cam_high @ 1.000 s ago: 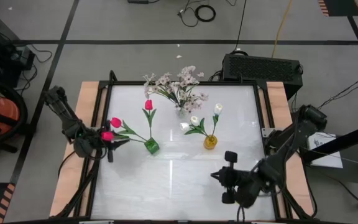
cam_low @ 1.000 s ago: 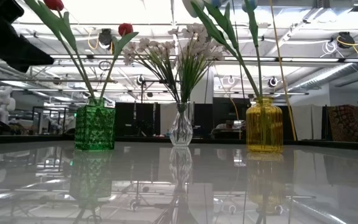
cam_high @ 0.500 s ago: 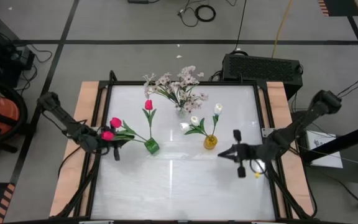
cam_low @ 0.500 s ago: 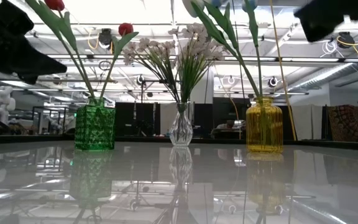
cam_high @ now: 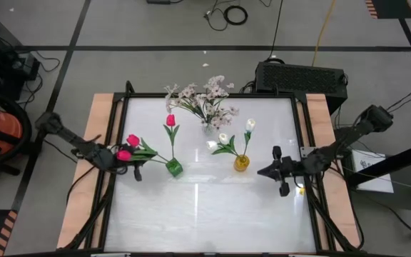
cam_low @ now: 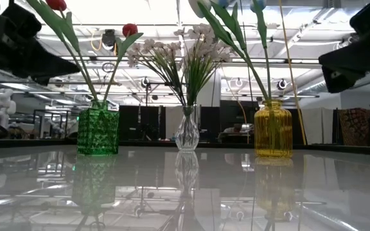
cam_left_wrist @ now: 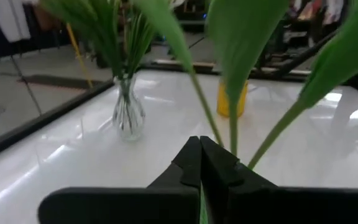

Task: Sort flowers into vase by color
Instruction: Return to Home Position

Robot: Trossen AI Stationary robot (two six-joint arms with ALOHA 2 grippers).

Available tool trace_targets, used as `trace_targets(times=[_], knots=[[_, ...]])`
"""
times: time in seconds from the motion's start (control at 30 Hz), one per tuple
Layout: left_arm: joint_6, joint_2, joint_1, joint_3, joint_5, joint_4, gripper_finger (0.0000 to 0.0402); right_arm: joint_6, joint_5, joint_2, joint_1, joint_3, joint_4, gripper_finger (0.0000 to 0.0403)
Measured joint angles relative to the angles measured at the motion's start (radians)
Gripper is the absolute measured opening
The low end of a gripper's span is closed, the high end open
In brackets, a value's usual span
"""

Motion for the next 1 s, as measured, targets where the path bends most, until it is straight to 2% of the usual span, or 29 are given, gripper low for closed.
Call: trace_targets(times=[0.27, 0.5, 0.67, 1.0], knots=[[0.156, -0.009, 0.141, 0.000, 0.148, 0.104, 0.0001, -0.020, -0.060, -0.010, -0.073, 0.002, 0.003, 0.0000], [0.160, -0.013, 0.292, 0.000, 0.339, 0.109, 0.0001, -0.056, -0.109, -0.018, -0.173, 0.003, 0.000, 0.0000], [0.192, -0.015, 0.353, -0.001, 0.363, 0.107, 0.0001, -0.083, -0.160, -0.023, -0.225, 0.003, 0.009, 0.0000], [0.187, -0.016, 0.457, -0.001, 0.580, 0.094, 0.0001, -0.103, -0.272, -0.054, -0.333, 0.003, 0.007, 0.0000]])
